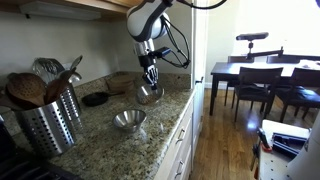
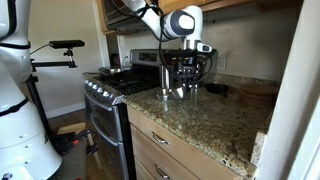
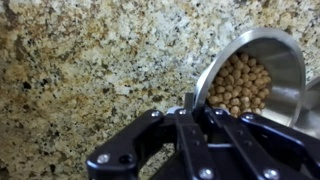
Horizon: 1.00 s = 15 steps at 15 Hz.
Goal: Transfer the contents in the right silver bowl to the left bowl
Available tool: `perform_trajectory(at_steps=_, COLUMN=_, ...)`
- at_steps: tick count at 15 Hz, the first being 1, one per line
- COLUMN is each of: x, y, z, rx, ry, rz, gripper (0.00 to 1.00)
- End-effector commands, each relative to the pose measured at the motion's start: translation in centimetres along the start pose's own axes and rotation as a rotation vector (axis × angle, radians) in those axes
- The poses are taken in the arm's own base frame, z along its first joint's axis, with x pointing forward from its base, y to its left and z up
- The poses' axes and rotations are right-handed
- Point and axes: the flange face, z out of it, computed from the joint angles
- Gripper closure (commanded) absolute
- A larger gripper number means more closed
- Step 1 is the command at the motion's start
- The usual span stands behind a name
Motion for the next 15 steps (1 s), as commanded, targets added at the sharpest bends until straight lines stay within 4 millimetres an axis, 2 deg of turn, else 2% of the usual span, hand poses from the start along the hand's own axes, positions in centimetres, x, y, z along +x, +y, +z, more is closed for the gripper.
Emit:
perform_trajectory(at_steps=1, x=-1.2, y=-0.8, z=-1.8, rx=-0.027, ry=-0.014, rz=-0.016, gripper=0.92)
perform_trajectory(at_steps=8, x=-1.1, y=-2.4, z=-3.2, rx=-0.071, ry=-0.021, rz=-0.051, gripper=0.92)
perform_trajectory(at_steps=15, x=-0.5, y=-4.4, z=-3.8, rx=-0.093, ry=-0.03, rz=-0.085, gripper=0.93)
